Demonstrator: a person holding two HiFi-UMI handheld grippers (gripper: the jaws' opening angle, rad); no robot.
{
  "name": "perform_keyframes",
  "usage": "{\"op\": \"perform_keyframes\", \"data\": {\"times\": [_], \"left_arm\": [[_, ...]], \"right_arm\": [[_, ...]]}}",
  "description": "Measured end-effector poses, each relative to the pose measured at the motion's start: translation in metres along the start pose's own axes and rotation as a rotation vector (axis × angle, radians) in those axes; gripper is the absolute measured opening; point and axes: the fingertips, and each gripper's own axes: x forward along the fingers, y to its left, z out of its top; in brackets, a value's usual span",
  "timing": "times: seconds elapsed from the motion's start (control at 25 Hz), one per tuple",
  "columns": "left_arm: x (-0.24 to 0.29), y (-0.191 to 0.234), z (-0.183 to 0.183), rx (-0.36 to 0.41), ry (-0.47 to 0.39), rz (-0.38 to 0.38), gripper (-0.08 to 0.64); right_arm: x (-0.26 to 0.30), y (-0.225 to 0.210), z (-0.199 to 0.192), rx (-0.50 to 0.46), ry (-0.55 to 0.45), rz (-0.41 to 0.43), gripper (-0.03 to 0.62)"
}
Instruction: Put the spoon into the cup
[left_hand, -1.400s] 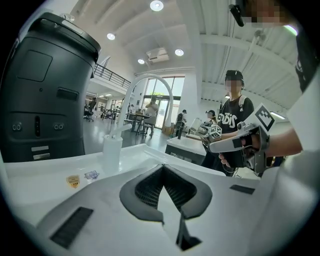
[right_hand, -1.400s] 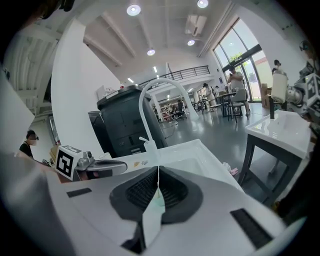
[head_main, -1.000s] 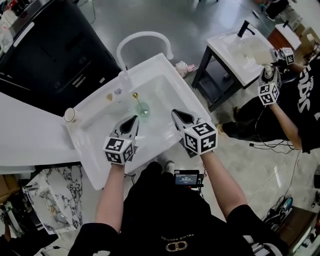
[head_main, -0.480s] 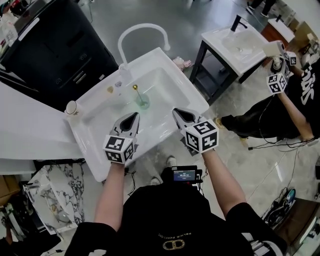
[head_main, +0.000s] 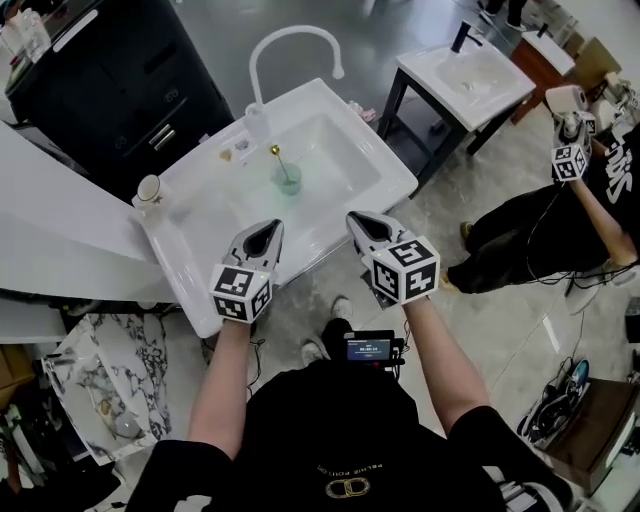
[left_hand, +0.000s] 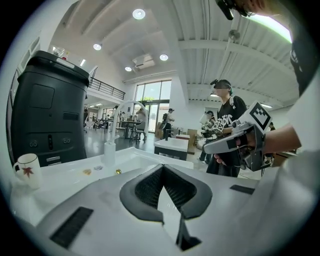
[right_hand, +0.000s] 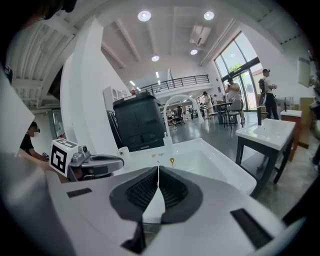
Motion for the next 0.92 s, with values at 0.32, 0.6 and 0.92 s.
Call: {"op": "perform_keyframes", "data": {"times": [0.32, 0.6, 0.92], "left_arm": [[-0.026, -0.017, -0.008, 0.010, 0.002, -0.014, 0.008], [-0.037, -0.024, -0.006, 0.025, -0.012, -0.015, 0.008], [-0.047, -0.027, -0.002, 0.033, -0.033, -0.018, 0.008]], "right_arm": [[-0.024, 0.027, -0.011, -0.002, -0.017, -0.026, 0.066], [-0.037, 0.037, -0.012, -0.006, -0.039, -0.048, 0.066], [-0.043, 0.048, -0.012, -0.017, -0.050, -0.059, 0.065]]}}
